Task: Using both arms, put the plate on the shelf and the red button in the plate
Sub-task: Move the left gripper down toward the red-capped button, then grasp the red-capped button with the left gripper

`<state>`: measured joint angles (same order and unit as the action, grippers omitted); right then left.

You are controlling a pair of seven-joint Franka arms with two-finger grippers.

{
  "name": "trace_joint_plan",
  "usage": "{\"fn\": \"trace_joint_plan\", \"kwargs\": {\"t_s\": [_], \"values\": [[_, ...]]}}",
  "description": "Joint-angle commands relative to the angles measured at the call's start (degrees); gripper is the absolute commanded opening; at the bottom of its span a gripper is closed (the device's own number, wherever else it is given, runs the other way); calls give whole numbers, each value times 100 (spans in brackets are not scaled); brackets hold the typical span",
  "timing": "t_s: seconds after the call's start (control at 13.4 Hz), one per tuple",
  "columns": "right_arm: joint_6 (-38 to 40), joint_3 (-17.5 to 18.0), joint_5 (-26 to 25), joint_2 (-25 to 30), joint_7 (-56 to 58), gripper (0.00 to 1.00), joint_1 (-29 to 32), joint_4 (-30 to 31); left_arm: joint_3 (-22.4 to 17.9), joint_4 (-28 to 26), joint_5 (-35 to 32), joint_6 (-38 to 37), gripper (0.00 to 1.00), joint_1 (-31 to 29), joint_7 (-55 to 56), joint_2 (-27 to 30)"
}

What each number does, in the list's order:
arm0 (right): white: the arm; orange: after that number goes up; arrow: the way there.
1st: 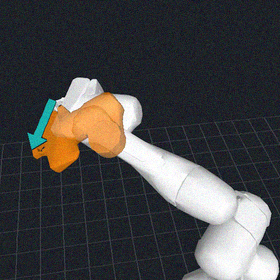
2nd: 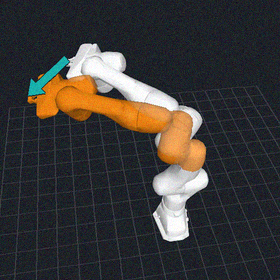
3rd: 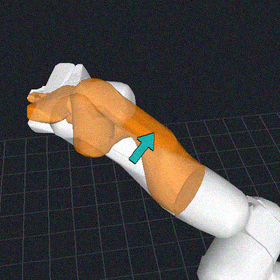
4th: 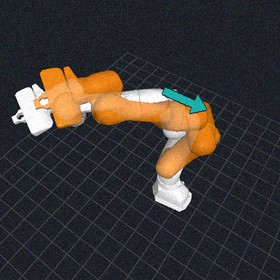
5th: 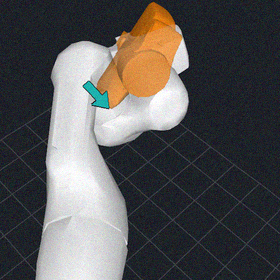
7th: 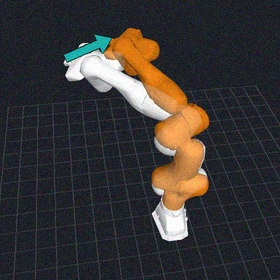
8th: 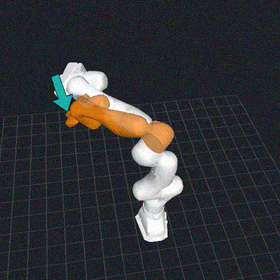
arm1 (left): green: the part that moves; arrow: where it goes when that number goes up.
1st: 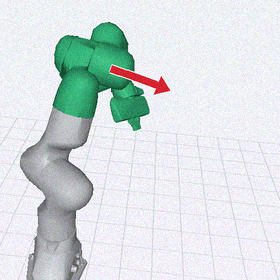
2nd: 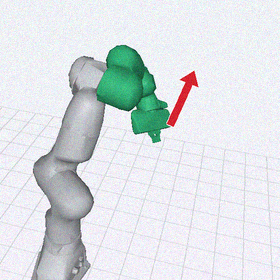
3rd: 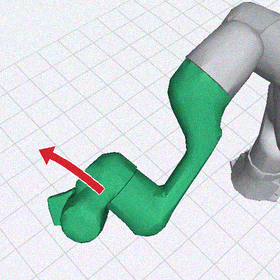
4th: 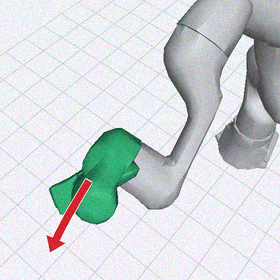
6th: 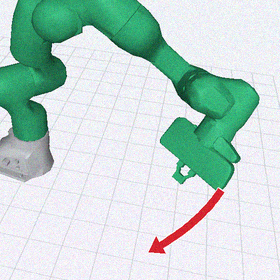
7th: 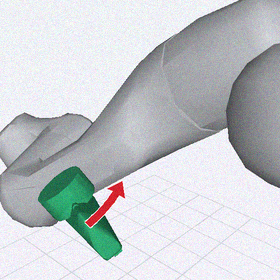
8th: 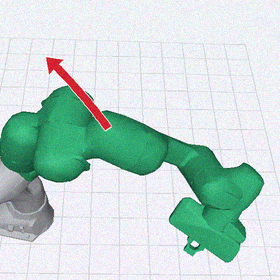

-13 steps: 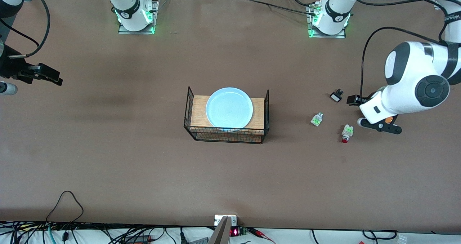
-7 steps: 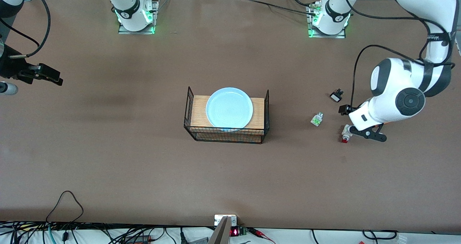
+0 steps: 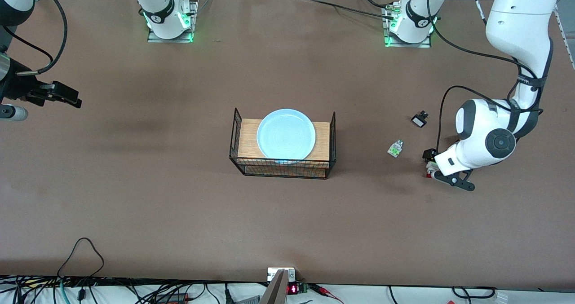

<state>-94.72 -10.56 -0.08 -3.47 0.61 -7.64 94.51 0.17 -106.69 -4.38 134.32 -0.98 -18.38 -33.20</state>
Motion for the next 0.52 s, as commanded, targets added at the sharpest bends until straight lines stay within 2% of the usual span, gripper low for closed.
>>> {"fn": "trace_joint_plan", "kwargs": {"t_s": [0.0, 0.07, 0.22, 0.37, 0.45], "values": [[-55, -7, 0, 31, 80, 100, -18, 15, 35, -54, -107, 95, 83, -17, -105, -37], [-47, -7, 0, 31, 80, 100, -18, 15, 35, -45, -107, 103, 69, -16, -105, -124], [-29, -7, 17, 31, 80, 100, -9, 15, 35, -45, -107, 103, 48, 10, -105, -125], [-29, -7, 17, 31, 80, 100, -9, 15, 35, -27, -107, 103, 20, 27, -105, -151], [-29, -7, 17, 31, 80, 100, -9, 23, 35, -27, -107, 95, 11, 28, -105, -151]]}}
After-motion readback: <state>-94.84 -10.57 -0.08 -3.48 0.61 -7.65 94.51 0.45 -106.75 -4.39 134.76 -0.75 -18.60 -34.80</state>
